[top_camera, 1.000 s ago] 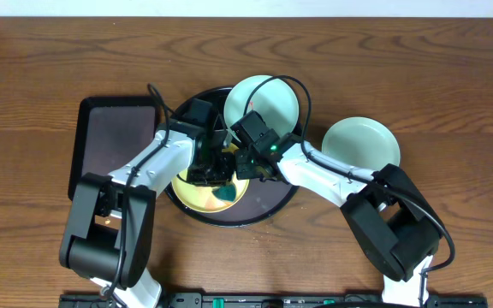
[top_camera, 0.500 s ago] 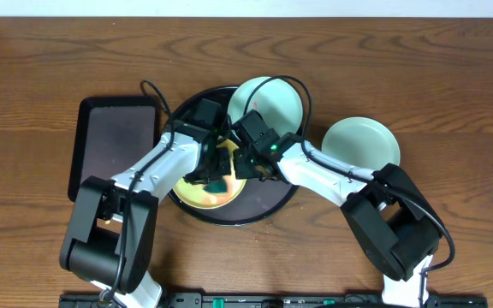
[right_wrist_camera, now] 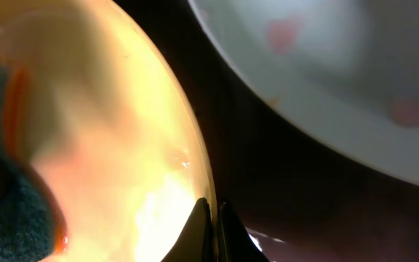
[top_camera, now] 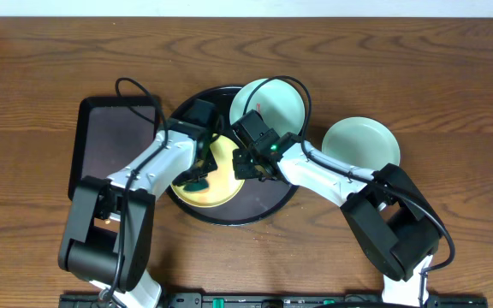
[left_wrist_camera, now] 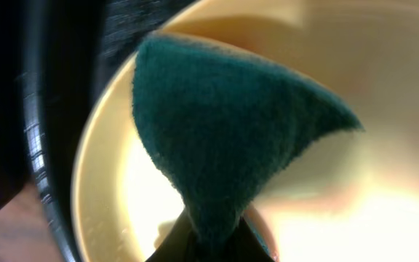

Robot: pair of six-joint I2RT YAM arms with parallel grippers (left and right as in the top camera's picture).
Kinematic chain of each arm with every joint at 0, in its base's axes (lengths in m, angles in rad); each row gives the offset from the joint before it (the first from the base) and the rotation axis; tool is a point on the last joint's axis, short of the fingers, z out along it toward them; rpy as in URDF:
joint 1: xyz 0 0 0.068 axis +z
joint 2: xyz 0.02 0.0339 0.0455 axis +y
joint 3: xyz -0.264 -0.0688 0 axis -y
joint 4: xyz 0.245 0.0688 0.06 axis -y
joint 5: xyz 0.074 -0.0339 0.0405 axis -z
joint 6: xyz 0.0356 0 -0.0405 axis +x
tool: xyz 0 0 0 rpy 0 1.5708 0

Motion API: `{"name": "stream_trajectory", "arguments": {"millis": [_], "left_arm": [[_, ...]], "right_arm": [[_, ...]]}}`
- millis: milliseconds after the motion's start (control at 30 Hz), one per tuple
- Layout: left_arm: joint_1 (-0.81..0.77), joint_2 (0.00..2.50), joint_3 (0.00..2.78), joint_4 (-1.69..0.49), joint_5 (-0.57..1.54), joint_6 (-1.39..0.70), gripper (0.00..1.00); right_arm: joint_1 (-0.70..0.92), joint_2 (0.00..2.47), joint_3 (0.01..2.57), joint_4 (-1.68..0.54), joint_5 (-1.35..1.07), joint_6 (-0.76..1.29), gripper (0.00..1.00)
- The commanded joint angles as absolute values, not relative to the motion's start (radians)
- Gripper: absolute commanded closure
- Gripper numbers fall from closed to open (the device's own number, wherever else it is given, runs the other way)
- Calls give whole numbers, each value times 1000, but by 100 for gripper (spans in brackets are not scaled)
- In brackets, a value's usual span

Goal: Clean dirty plates on tray and stack at the side
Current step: 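Scrub the yellow plate with the sponge in the left gripper, then withdraw the sponge left and tilt the yellow plate up with right gripper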

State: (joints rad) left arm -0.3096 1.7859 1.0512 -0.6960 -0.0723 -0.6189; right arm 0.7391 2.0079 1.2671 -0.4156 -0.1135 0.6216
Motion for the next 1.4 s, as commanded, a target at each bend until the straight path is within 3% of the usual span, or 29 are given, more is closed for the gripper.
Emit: {"name": "stream_trajectory", "arguments": {"millis": [0, 100, 233, 633, 1133, 1367], "left_arm": [[-311, 1818, 1029, -599, 335, -293, 93], [-311, 1818, 1029, -535, 442, -221, 93], [-304, 1818, 1029, -476, 398, -231, 93], [-220, 1816, 1065, -587, -119, -522, 93], [-184, 1748, 1325, -839, -123, -464, 93], [-64, 1635, 1379, -859, -125, -442, 93]], "right_arm": [[730, 2013, 1274, -427, -60, 624, 99], [730, 2013, 1274, -427, -60, 624, 99], [730, 2013, 1274, -427, -60, 624, 98], [730, 2013, 1274, -427, -60, 624, 99], [722, 2013, 1274, -434, -60, 622, 99], [720, 1977, 1282, -426, -81, 535, 99]]}}
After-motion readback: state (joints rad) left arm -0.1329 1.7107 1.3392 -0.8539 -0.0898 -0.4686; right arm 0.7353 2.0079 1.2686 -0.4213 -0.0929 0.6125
